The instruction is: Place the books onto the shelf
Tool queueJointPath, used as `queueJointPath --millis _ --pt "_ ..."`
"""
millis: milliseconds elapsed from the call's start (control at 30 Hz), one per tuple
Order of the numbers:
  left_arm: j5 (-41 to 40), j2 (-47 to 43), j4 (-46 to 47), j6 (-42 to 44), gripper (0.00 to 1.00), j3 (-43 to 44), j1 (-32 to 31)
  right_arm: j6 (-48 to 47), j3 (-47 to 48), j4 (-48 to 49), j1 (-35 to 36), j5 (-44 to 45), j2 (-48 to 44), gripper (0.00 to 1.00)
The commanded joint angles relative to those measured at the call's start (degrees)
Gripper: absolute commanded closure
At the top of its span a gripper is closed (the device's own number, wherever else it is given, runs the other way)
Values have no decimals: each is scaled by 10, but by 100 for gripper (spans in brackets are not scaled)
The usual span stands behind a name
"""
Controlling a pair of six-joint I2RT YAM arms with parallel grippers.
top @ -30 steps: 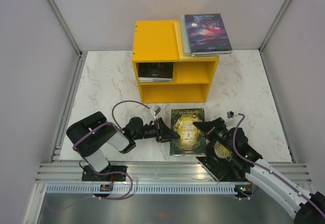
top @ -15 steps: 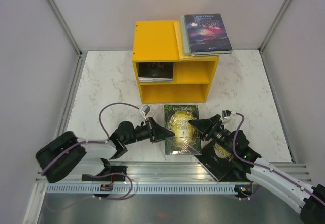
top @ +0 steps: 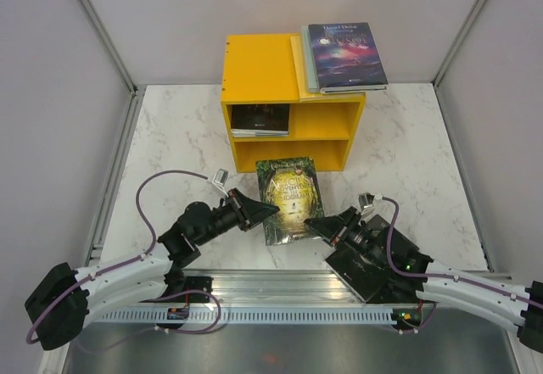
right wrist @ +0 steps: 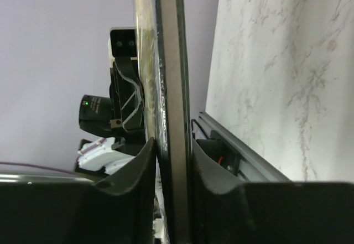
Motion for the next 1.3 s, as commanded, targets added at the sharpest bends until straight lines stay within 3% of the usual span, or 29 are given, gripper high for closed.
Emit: queueJointPath --millis 0,133,233,300,333,367,433,467,567,600,800,1033,1267 --pt "-63 -4 -20 34 98 11 2 -2 -15 52 28 32 22 79" --pt "-76 -35 -62 35 98 10 0 -8 12 43 42 57 27 100" --pt "-100 -69 -121 44 98 16 1 -20 28 -12 46 77 -8 100" --pt "-106 -95 -176 60 92 28 1 -29 58 -94 45 100 -50 100" --pt "-108 -106 -200 76 86 34 0 -41 74 -129 45 108 -64 100" --pt "-114 -125 -241 83 67 39 1 -46 112 -204 46 126 -82 100" --pt "-123 -148 -282 100 46 51 2 -41 150 -270 45 138 -90 100" --pt "-134 -159 -300 104 26 55 2 -33 176 -297 45 139 -94 100" --pt "-156 -203 -376 121 4 74 2 -14 243 -344 45 136 -69 100" --pt "-161 -219 -405 126 2 87 2 -16 263 -353 45 133 -58 100" --pt "-183 -253 -480 152 0 123 2 -63 433 -382 45 139 27 100" --pt "-180 -267 -489 150 0 113 1 -145 654 -407 46 130 156 100" --pt "-170 -269 -490 150 0 113 2 -265 897 -485 46 215 284 100"
